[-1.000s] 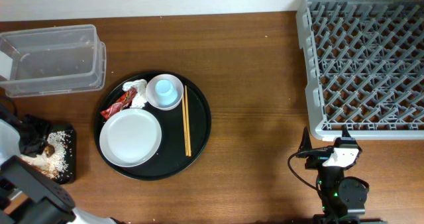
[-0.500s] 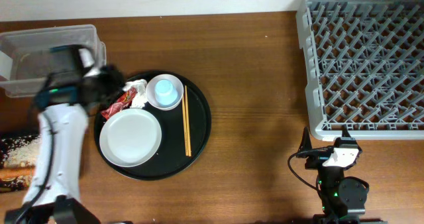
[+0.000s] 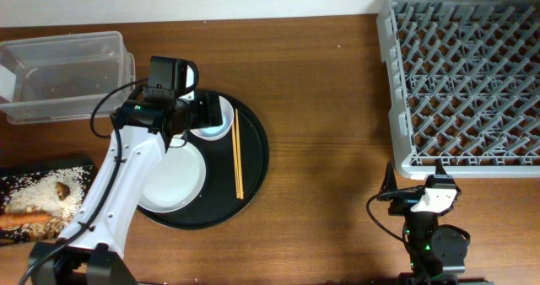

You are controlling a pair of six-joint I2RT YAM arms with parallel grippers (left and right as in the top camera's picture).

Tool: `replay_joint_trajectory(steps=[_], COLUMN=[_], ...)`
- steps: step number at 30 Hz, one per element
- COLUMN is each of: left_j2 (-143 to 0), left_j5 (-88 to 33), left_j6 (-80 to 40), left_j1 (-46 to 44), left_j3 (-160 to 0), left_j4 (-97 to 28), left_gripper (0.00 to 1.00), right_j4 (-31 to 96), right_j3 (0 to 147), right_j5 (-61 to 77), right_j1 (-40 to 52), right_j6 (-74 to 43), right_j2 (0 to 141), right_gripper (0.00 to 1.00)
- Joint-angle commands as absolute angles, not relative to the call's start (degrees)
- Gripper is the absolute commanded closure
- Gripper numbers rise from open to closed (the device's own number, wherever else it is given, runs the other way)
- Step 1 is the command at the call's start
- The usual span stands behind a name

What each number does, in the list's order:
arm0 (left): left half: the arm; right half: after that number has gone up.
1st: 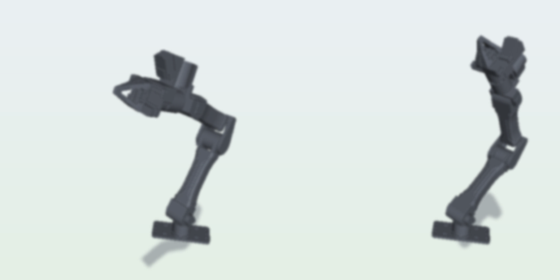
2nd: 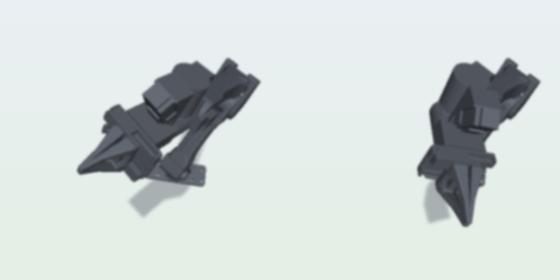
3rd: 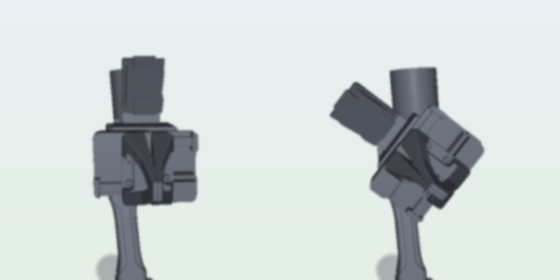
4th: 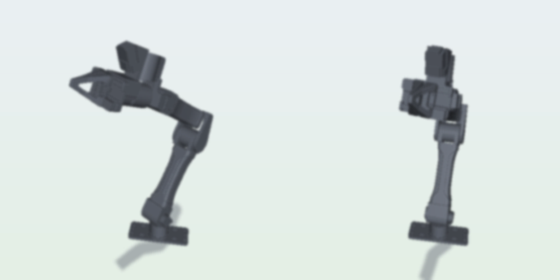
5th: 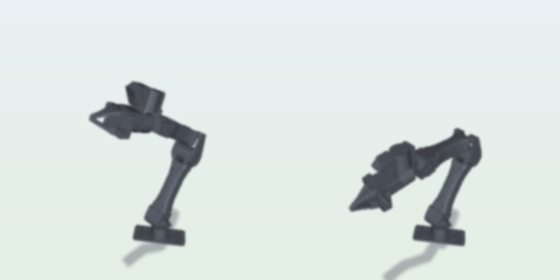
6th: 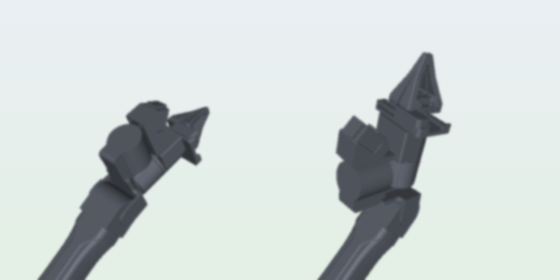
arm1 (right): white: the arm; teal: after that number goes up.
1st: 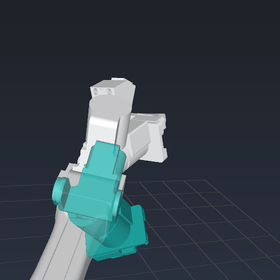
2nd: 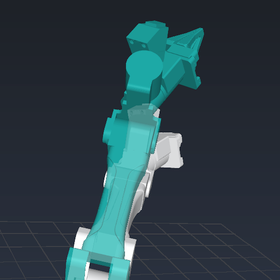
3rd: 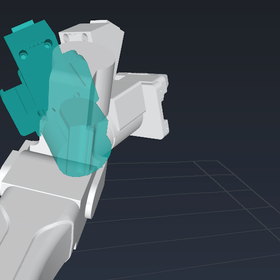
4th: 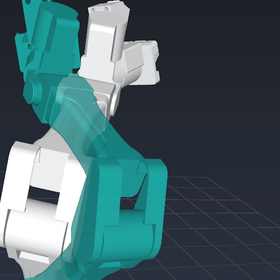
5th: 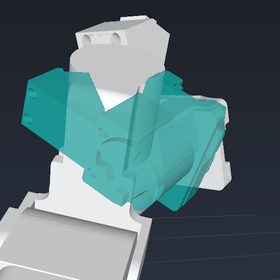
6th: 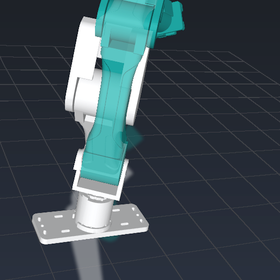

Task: Sort waste into correct bins and load items into the dishwasher rack
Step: 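Move the left gripper over the red wrapper and white tissue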

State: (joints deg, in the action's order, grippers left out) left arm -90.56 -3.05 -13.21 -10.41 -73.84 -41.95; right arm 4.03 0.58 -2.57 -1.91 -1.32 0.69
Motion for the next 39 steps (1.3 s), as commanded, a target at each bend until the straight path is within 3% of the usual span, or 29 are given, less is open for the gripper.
replay_joint_trajectory(steps=[1,6,10,13,14,21,22,23,32,39], left_j2=[-90.65,-90.7,-90.63,-90.63,-90.63,-90.63,-90.63,-90.63,-90.7,-90.74], left_j5=[-10.79,-7.81,-1.13,3.99,5.87,7.35,7.33,7.33,-5.39,-7.14], left_j6=[-12.71,-12.71,-12.78,-14.52,-15.94,-21.21,-22.44,-23.44,-24.23,-24.27], left_j1=[-10.92,-11.42,-10.9,-9.06,-7.6,3.25,4.75,6.11,9.54,9.54], left_j3=[-74.32,-74.3,-74.32,-74.32,-74.32,-74.3,-74.3,-74.3,-74.3,-74.3], left_j4=[-43.86,-45.54,-45.93,-46.54,-47.44,-51.13,-51.62,-52.12,-53.17,-53.39], left_gripper=[0.26,0.36,0.56,0.57,0.5,0.47,0.27,0.01,0.01,0.01], right_j4=[4.49,4.49,4.49,4.49,4.49,4.49,4.49,4.49,4.49,4.49], right_j3=[0.32,0.32,0.32,0.32,0.32,0.32,0.32,0.32,0.32,0.32], right_j5=[-3.29,-3.27,-3.27,-3.27,-3.27,-3.27,-3.27,-3.27,-3.27,-3.29], right_j1=[-2.28,-2.28,-2.28,-2.28,-2.28,-2.28,-2.28,-2.28,-2.28,-2.28], right_j6=[-1.3,-1.3,-1.3,-1.3,-1.3,-1.3,-1.3,-1.3,-1.3,-1.3], right_j2=[0.21,0.21,0.21,0.21,0.21,0.21,0.21,0.21,0.21,0.21], right_gripper=[0.02,0.02,0.02,0.02,0.01,0.02,0.02,0.02,0.02,0.02])
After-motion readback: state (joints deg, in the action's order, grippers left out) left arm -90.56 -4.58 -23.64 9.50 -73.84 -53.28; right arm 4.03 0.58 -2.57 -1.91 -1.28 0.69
